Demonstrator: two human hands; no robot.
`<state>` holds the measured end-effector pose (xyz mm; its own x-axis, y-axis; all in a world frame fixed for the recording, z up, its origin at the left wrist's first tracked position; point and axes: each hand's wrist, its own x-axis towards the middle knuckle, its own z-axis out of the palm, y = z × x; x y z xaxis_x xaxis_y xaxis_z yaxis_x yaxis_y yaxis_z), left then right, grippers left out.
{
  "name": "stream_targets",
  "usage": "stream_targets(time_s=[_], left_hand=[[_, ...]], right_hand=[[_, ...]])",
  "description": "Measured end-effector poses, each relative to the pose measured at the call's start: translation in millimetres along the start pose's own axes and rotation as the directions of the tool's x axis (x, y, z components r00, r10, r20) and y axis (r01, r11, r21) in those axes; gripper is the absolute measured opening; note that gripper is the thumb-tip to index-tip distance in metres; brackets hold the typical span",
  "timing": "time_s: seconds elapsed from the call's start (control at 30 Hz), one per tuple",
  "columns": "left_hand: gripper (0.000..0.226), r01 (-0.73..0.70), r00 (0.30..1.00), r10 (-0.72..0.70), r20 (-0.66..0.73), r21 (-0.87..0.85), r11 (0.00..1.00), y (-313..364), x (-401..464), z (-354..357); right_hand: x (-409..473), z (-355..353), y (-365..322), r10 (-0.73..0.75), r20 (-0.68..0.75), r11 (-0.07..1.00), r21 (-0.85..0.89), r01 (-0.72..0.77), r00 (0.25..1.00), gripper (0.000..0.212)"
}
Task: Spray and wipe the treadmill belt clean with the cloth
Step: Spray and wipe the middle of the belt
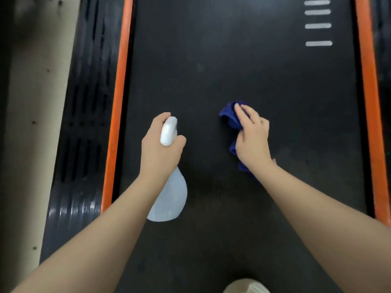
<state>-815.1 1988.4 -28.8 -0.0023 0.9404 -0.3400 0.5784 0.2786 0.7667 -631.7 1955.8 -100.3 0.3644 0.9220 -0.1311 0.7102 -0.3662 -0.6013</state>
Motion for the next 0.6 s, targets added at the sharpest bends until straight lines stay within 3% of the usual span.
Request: stream_targets(time_s=[0.13,0.23,0.4,0.47,0.5,0.57,0.6], left_hand=[[0.051,-0.010,0.999,0.008,-0.038,-0.045,0.999,8,26,-11],[0.055,-0.065,0.998,0.064,-0.013,-0.057,0.996,13,40,-15],[0.058,-0.015,1.000,0.013,-0.028,-0.085,0.996,5,54,-14],[0.057,0.007,0.998,-0.015,-0.067,-0.113,0.994,2,58,-18],[0.056,0.013,0.997,-0.022,-0.075,-0.114,0.993,2,59,-18],[0.054,0.040,0.996,-0.049,-0.071,-0.116,0.992,2,59,-17],[0.053,0.054,0.996,-0.062,-0.061,-0.124,0.991,3,60,-17]], right_hand=[[73,20,-36,0.067,0.111,0.991,-0.122,-0.053,0.992,0.070],[117,33,-56,0.027,0.137,0.989,-0.147,-0.006,0.990,0.071],[151,46,-79,-0.084,0.124,0.958,-0.263,0.115,0.989,0.065],[139,54,-86,-0.290,0.224,0.877,-0.326,0.353,0.930,0.062],[129,59,-87,-0.399,0.308,0.807,-0.329,0.490,0.864,0.061],[123,58,-83,-0.510,0.460,0.683,-0.297,0.668,0.726,0.060],[132,53,-78,-0.532,0.477,0.646,-0.307,0.699,0.700,0.059]])
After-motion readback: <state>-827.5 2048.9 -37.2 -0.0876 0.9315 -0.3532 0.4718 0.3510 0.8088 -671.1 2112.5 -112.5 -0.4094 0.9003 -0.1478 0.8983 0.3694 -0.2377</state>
